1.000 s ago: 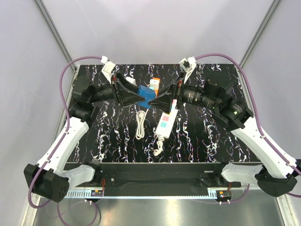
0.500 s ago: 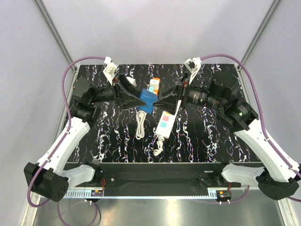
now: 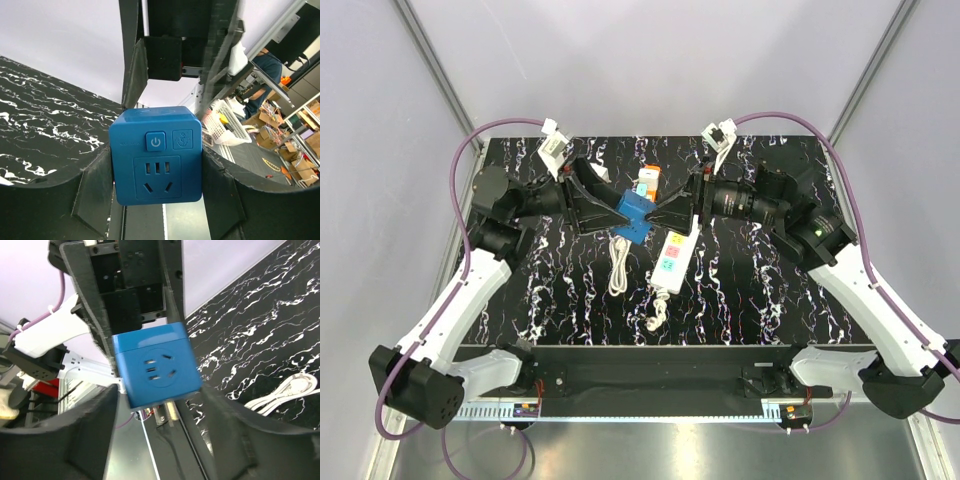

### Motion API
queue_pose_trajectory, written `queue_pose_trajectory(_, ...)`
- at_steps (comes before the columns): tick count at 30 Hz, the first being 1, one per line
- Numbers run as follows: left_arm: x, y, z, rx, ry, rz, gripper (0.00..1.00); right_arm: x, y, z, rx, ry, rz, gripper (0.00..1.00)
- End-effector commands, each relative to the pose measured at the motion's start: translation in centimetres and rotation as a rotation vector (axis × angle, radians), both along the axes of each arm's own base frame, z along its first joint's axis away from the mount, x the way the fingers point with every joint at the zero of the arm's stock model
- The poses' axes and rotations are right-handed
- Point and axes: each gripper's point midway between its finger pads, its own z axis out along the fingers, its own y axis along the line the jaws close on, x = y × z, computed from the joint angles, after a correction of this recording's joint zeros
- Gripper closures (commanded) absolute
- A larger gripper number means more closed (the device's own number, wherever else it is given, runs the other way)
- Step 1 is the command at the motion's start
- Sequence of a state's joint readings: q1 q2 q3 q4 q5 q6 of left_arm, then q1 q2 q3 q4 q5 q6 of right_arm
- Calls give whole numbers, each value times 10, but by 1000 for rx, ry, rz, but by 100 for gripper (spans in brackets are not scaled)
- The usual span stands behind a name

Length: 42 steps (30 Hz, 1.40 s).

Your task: Insert the plug

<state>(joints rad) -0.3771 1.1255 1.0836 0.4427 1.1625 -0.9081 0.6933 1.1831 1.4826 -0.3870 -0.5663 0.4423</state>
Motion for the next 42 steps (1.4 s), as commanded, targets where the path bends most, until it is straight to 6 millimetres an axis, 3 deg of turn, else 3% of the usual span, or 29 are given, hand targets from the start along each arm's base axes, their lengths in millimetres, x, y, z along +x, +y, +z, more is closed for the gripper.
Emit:
queue_pose_trajectory(1, -17, -1, 33, -57, -144, -34, 100, -13, 6, 11, 50, -30, 71, 33)
queue_pose_trajectory(4, -8, -5, 28, -35, -164, -13, 100, -9, 1, 10, 45, -40, 42, 21)
queue_pose_trajectory(5, -4, -6, 17, 6, -111, -6, 100, -4, -5, 12, 48, -49, -5, 13)
queue_pose_trajectory(7, 12, -9, 4, 54, -157, 48, 100, 6, -14, 9, 42, -27, -85, 10)
queue_pose_trajectory(8, 19, -9, -9, 118, -90, 68, 100, 18, -26, 11, 45, -28, -197, 9)
queue_pose_trajectory(10, 42, -6, -26, 209, -142, 175, 100, 33, -40, -11, 8, 38, -322, 8)
queue_pose_trajectory(11, 45, -2, -38, 271, -93, 205, 100, 44, -55, -14, 10, 49, -436, 8)
queue_pose_trajectory(12, 63, 0, -49, 319, -82, 283, 100, 49, -60, -33, -12, 101, -488, 8)
queue_pose_trajectory(14, 79, 5, -68, 388, -69, 345, 100, 61, -76, -47, -32, 134, -597, 8)
queue_pose_trajectory(21, 136, 20, -129, 614, -138, 539, 100, 102, -125, -124, -170, 309, -864, 13)
queue_pose_trajectory(23, 144, 17, -134, 670, -262, 522, 100, 114, -127, -150, -220, 370, -854, 16)
queue_pose_trajectory(24, 145, 15, -134, 683, -310, 511, 100, 123, -137, -164, -240, 404, -876, 18)
queue_pose_trajectory(27, 146, 1, -130, 718, -500, 458, 100, 140, -131, -203, -327, 482, -792, 22)
queue_pose_trajectory(28, 147, -3, -126, 716, -576, 427, 100, 148, -129, -225, -373, 525, -777, 23)
queue_pose_trajectory(30, 152, -10, -124, 697, -636, 401, 100, 161, -132, -238, -408, 533, -778, 26)
queue_pose_trajectory(31, 156, -14, -122, 687, -690, 392, 100, 170, -137, -256, -439, 570, -789, 28)
queue_pose_trajectory(33, 160, -20, -126, 679, -738, 358, 100, 187, -140, -263, -433, 573, -794, 34)
queue_pose_trajectory(34, 158, -25, -124, 656, -785, 320, 100, 196, -142, -278, -439, 615, -786, 35)
queue_pose_trajectory(36, 164, -33, -129, 641, -842, 285, 100, 211, -141, -280, -417, 618, -772, 41)
queue_pose_trajectory(37, 163, -37, -131, 626, -857, 261, 100, 217, -140, -294, -426, 652, -754, 41)
queue_pose_trajectory(39, 168, -44, -142, 620, -878, 219, 100, 237, -145, -294, -407, 639, -759, 43)
queue_pose_trajectory(40, 172, -48, -150, 623, -874, 200, 100, 242, -144, -308, -411, 669, -738, 44)
queue_pose_trajectory(42, 175, -53, -157, 617, -883, 173, 100, 263, -149, -307, -380, 663, -740, 44)
